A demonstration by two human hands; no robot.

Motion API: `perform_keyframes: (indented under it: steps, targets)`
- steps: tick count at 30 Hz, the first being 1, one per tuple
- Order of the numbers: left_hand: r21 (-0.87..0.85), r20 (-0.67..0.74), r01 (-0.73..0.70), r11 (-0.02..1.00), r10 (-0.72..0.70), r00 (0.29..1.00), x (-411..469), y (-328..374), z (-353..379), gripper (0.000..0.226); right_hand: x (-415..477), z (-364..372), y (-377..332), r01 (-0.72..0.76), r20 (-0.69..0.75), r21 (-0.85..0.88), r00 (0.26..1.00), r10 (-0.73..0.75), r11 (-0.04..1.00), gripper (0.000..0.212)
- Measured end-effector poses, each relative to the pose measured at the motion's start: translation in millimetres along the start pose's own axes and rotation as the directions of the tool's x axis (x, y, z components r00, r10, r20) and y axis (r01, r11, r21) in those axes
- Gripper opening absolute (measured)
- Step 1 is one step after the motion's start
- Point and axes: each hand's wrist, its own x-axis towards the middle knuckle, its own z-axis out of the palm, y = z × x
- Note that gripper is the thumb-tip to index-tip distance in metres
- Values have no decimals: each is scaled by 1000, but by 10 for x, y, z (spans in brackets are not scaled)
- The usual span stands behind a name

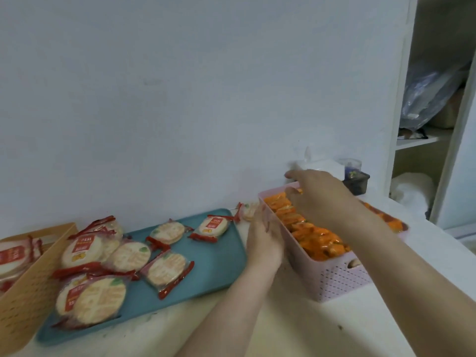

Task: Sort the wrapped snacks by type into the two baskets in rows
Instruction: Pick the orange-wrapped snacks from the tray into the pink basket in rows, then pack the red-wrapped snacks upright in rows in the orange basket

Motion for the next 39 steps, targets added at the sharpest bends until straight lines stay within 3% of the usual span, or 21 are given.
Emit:
perform_keyframes:
  steps: [3, 5, 9, 13, 17, 19, 23, 29, 33, 36, 39]
  targets:
    - [354, 12, -40, 934, 38, 999, 158, -176, -336, 36, -19, 298, -403, 107, 17, 196, 994, -112, 975, 44]
    - [501, 57, -68, 863, 45, 997, 255, -234, -572, 37, 10, 631, -595, 96, 79, 314, 989, -127, 945, 50]
    - [783, 136, -174, 597, 110, 985, 567, -373, -895, 21, 202, 1245, -688, -117, 188, 465, 982, 32, 878, 49]
    - [847, 187, -189, 496, 56, 981, 872, -621, -1021, 37, 439, 1604, -612, -208, 190, 404, 972, 141, 891, 62]
    - [759, 202, -247, 603, 143, 969, 1259, -734, -951, 36, 642, 1813, -561, -289, 239, 252, 943, 230, 923, 71]
    - [733, 227, -239, 636, 102, 969, 1428, -754, -893, 37, 692, 1883, -549, -290, 256, 194, 937, 236, 937, 74]
    - [781, 331, -259, 569, -25, 943, 1613, -777, -773, 39, 728, 1956, -505, -271, 260, 125, 937, 232, 954, 78]
    - [527, 269, -163, 834, 18, 963, 1646, -788, -727, 34, 747, 1904, -504, -248, 203, 292, 960, 193, 924, 68]
    - [314, 250, -192, 930, 114, 962, 1530, -613, -763, 33, 742, 1867, -589, -138, -92, 441, 976, 198, 887, 49]
    - [234, 184, -205, 950, 164, 969, 1402, -430, -841, 30, 730, 1772, -681, -23, -213, 571, 961, 176, 821, 35]
    - [298, 74, -241, 924, 229, 971, 1223, -218, -977, 25, 702, 1655, -825, 102, -271, 660, 956, 109, 744, 40]
